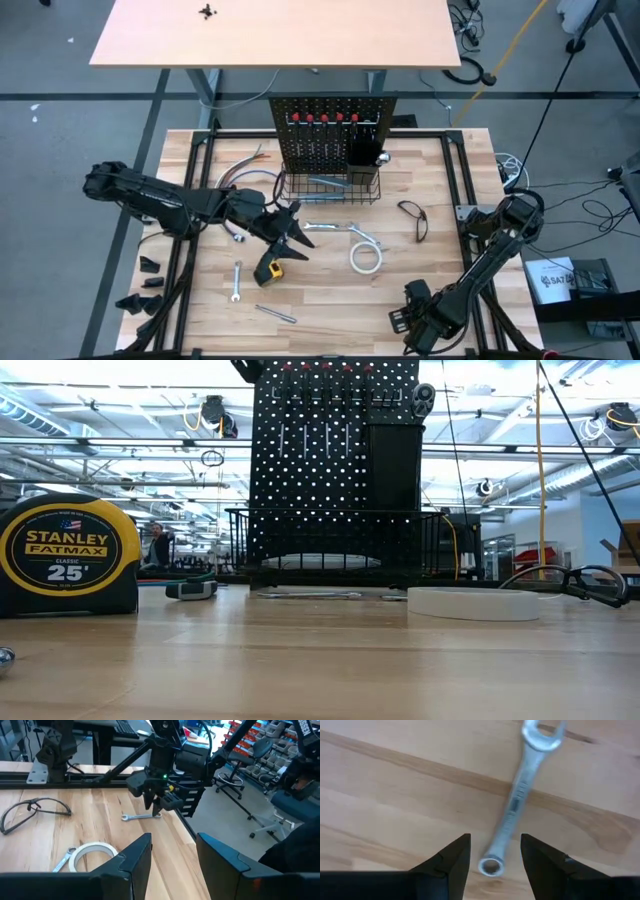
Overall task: Hang tools onto peg board
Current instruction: Put the wrench into the pegboard bin
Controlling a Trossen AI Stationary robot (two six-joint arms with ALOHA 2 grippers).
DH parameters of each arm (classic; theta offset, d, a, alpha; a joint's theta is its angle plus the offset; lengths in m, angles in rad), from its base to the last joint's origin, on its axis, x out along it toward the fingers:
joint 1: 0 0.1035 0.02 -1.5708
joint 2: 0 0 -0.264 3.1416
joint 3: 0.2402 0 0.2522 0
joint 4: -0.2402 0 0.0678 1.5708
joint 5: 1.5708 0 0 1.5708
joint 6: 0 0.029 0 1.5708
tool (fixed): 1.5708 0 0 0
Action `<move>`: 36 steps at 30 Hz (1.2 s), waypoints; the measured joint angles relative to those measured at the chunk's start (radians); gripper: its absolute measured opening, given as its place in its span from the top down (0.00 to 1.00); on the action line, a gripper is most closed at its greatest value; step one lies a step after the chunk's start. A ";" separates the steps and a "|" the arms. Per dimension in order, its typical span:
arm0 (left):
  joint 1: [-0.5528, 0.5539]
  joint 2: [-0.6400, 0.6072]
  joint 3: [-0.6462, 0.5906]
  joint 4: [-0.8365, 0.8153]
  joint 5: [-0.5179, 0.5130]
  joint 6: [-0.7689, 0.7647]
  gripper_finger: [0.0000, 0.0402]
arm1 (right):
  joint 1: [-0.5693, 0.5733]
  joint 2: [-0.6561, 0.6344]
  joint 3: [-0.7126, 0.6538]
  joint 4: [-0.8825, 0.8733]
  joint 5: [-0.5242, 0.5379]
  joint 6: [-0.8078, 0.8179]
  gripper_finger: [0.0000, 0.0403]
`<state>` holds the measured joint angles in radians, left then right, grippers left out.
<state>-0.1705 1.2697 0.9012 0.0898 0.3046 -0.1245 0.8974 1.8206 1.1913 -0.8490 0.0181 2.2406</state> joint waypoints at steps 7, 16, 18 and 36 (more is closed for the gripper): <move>0.000 0.000 0.000 -0.003 0.000 -0.001 0.60 | 0.000 0.000 -0.019 0.018 0.001 -0.002 0.67; 0.000 0.000 0.000 -0.002 0.000 -0.001 0.60 | 0.001 -0.003 -0.089 0.142 0.001 -0.004 0.71; 0.000 0.000 0.000 -0.002 0.000 -0.001 0.60 | 0.001 0.004 -0.097 0.146 -0.016 0.000 0.71; 0.005 -0.034 -0.001 -0.005 -0.001 -0.026 0.60 | -0.025 0.065 -0.021 0.041 -0.019 -0.017 0.95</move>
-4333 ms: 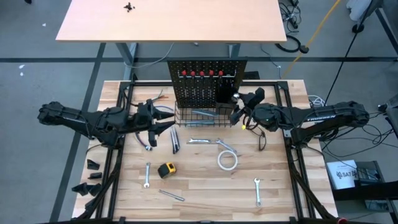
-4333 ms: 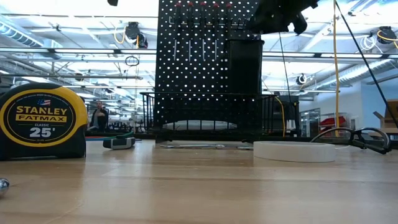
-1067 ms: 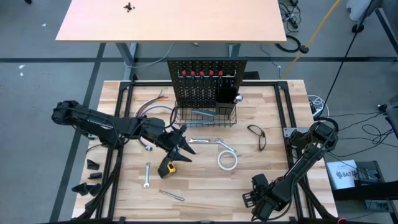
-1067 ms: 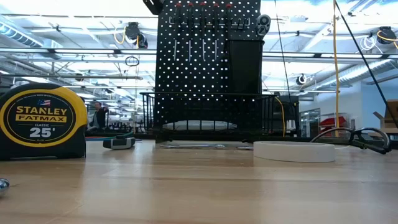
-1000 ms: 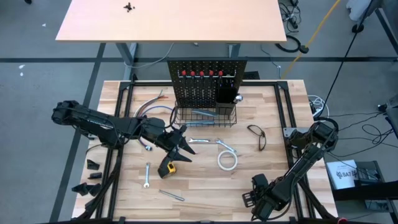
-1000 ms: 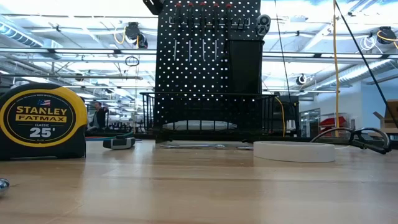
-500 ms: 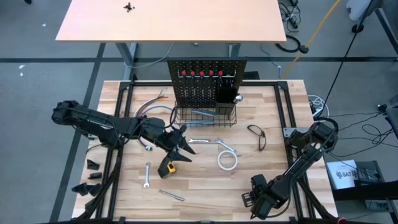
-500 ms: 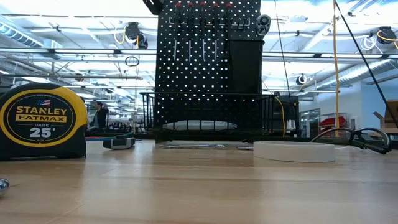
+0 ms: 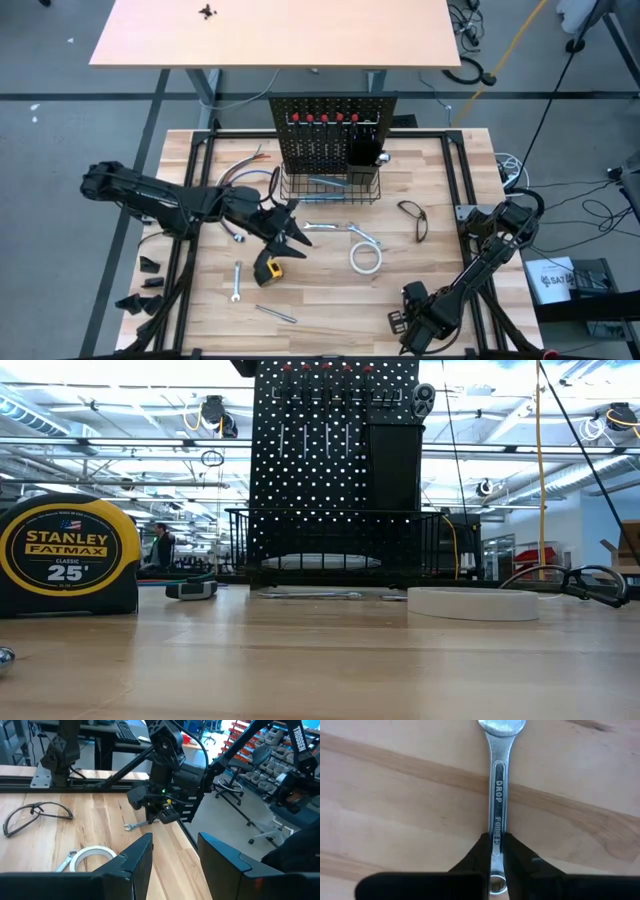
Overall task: Hang tools onto peg board
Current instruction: Put the wrench into the pegboard bin
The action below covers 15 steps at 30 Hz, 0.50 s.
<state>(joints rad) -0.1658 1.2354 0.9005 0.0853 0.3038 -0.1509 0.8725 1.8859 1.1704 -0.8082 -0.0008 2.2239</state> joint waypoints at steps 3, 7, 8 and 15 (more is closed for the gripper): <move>0.004 -0.009 0.000 0.000 0.000 0.001 0.60 | -0.016 -0.005 0.020 -0.033 0.075 -0.011 0.93; 0.011 -0.019 0.000 0.004 0.000 0.003 0.60 | -0.035 -0.012 0.060 -0.061 0.165 -0.020 0.94; 0.013 -0.022 0.000 0.004 0.000 0.002 0.60 | -0.037 -0.012 0.068 -0.068 0.182 -0.030 0.95; 0.018 -0.024 0.000 -0.012 0.017 0.001 0.60 | -0.071 -0.013 0.099 -0.088 0.329 -0.109 0.95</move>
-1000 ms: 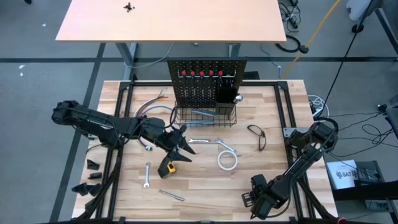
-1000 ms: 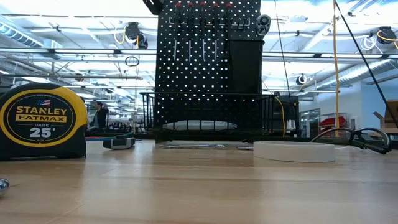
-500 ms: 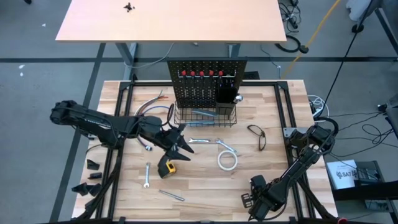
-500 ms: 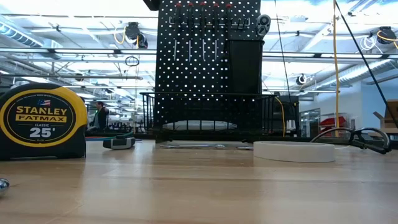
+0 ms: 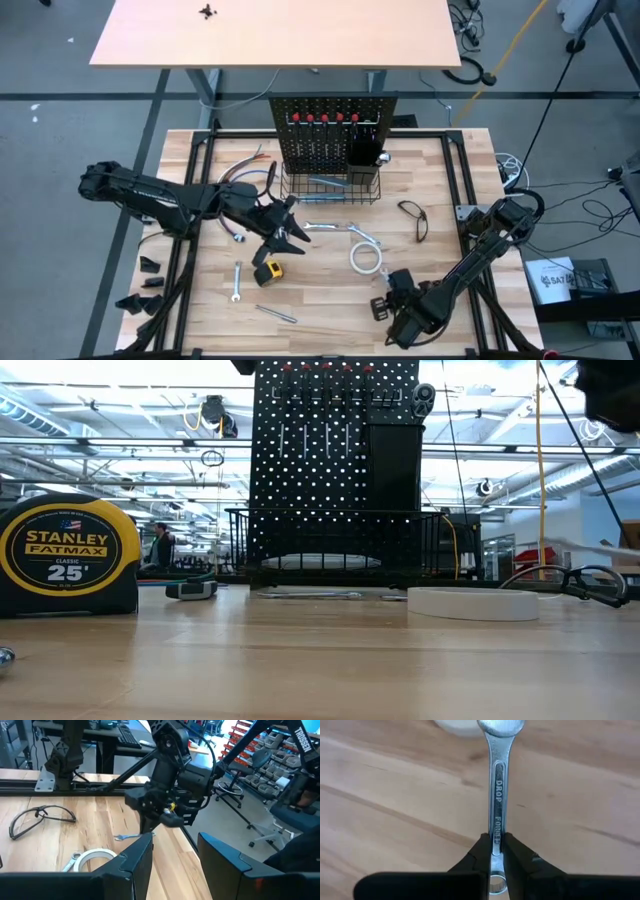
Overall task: Hang tools onto peg board
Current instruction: Put the wrench into the pegboard bin
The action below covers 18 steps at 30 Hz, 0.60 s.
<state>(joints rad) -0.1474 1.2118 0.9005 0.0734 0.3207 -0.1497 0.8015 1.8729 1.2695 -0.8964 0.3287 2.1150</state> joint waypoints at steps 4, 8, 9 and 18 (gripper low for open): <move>0.003 0.001 -0.026 0.017 0.004 -0.053 0.60 | -0.021 -0.002 0.016 0.013 0.112 -0.083 0.95; 0.015 0.004 -0.076 0.089 -0.026 -0.164 0.60 | -0.051 -0.003 0.045 0.017 0.249 -0.182 0.94; 0.016 0.005 -0.089 0.112 -0.060 -0.211 0.60 | -0.059 -0.003 0.050 0.019 0.270 -0.211 0.94; 0.012 0.071 -0.123 0.139 -0.299 -0.554 0.60 | -0.170 -0.003 0.066 0.090 0.362 -0.462 0.94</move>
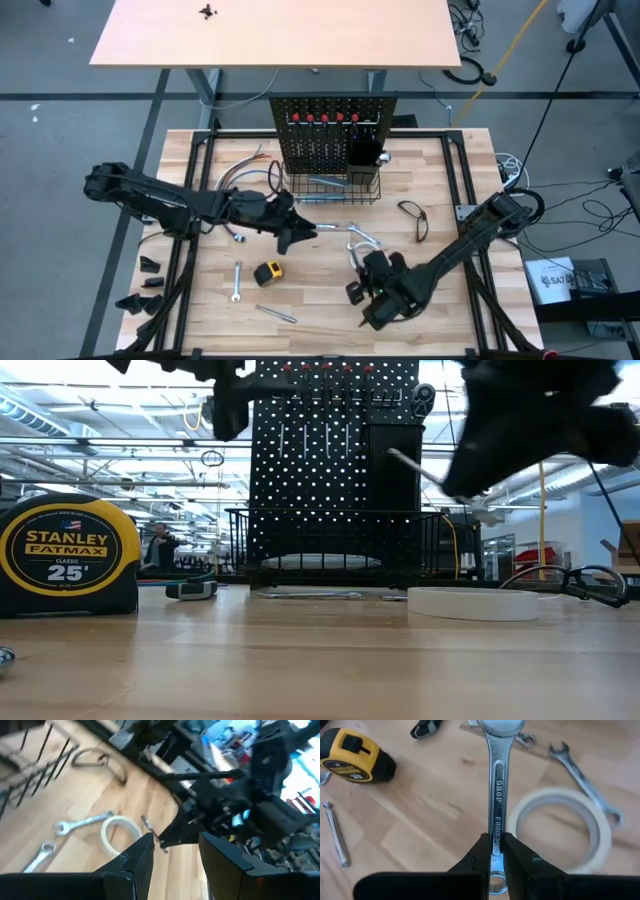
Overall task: Hang tools onto peg board
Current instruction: Put the wrench into the pegboard bin
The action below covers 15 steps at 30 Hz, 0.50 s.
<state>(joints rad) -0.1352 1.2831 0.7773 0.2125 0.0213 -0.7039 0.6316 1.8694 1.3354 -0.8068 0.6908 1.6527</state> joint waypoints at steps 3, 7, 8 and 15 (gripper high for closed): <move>0.001 0.039 0.000 -0.004 -0.052 -0.086 0.60 | -0.044 0.000 0.000 0.037 -0.001 -0.092 0.94; 0.003 0.080 0.000 -0.004 -0.127 -0.223 0.60 | -0.098 0.000 0.000 0.102 -0.001 -0.221 0.94; 0.003 0.092 0.000 -0.005 -0.134 -0.245 0.60 | -0.110 0.000 0.000 0.120 -0.002 -0.250 0.94; 0.007 0.158 0.000 -0.011 -0.141 -0.338 0.60 | -0.164 -0.001 0.000 0.214 -0.016 -0.407 0.94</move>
<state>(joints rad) -0.1284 1.4406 0.7776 0.2013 -0.1200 -1.0417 0.4679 1.8687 1.3354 -0.5923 0.6743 1.2455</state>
